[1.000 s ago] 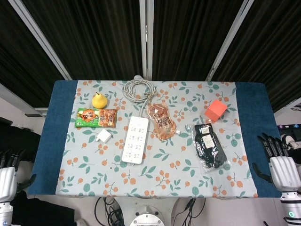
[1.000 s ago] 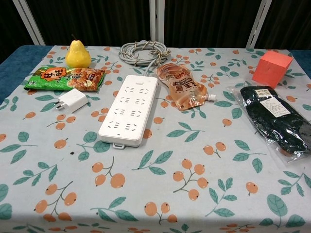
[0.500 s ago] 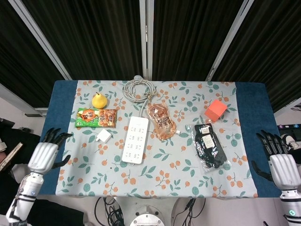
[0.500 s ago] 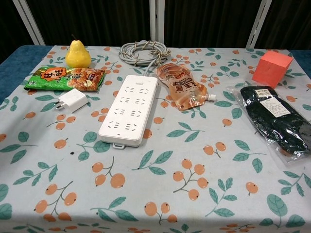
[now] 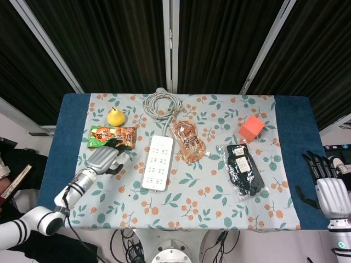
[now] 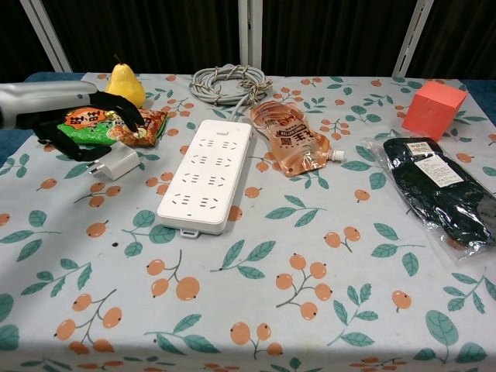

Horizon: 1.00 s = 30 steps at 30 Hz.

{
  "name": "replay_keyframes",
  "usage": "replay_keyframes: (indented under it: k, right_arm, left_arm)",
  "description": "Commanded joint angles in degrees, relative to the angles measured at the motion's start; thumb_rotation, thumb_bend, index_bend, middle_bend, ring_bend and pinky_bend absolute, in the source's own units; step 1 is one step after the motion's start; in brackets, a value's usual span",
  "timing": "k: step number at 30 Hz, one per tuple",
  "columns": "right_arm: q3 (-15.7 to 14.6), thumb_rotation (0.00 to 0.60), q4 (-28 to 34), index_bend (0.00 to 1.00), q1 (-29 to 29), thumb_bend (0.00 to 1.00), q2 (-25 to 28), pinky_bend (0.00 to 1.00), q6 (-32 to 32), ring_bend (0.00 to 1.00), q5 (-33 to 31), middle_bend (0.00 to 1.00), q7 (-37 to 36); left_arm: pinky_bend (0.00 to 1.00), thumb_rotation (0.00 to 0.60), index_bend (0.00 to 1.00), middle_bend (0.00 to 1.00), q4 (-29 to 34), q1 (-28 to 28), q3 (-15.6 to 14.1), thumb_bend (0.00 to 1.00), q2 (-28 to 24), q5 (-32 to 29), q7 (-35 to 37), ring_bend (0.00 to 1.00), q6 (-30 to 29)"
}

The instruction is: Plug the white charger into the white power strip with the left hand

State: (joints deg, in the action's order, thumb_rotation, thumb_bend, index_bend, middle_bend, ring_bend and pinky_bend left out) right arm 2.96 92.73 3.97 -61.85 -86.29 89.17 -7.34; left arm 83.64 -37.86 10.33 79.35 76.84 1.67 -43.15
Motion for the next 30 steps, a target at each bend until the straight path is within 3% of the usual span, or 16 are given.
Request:
replay_keyframes:
  k: [1,11,21,26,30]
  right_arm:
    - [0.1,0.6,-0.3,0.0,0.1,0.27,-0.2,0.0,0.4,0.0,-0.3,0.0,-0.3]
    - [0.4,0.6,-1.4,0.0,0.9,0.27,-0.8,0.0,1.4,0.0,-0.6,0.0,-1.4]
    - [0.2,0.6,-1.7,0.0,0.9,0.27,-1.0,0.0,1.2,0.0,-0.5,0.0,-1.6]
    - [0.1,0.6,-1.5,0.0,0.8,0.27,-0.9,0.0,1.0,0.0,-0.4,0.0,-1.4]
    - [0.1,0.6,-1.3,0.0,0.7,0.27,-0.8,0.0,0.6,0.0,-0.2,0.0,-1.2]
  left_arm:
    - [0.02,0.6,0.21,0.21,-1.8,-1.3,0.0,0.44,1.6,-1.7,0.7,0.05,1.2]
    - [0.01,0.6,0.21,0.28,-1.4,-2.2,-1.9,0.44,1.0,-5.9,-2.1,0.05,2.6]
    - [0.01,0.6,0.21,0.32,7.2,0.6,-6.3,0.43,-3.4,-7.0,-6.4,0.05,-0.6]
    - [0.01,0.6,0.21,0.31,10.4,3.1,-7.2,0.43,-4.4,-4.5,-6.7,0.05,-6.1]
    - [0.02,0.6,0.21,0.28,8.3,5.6,-5.8,0.44,-2.0,-2.7,-6.0,0.05,-13.9]
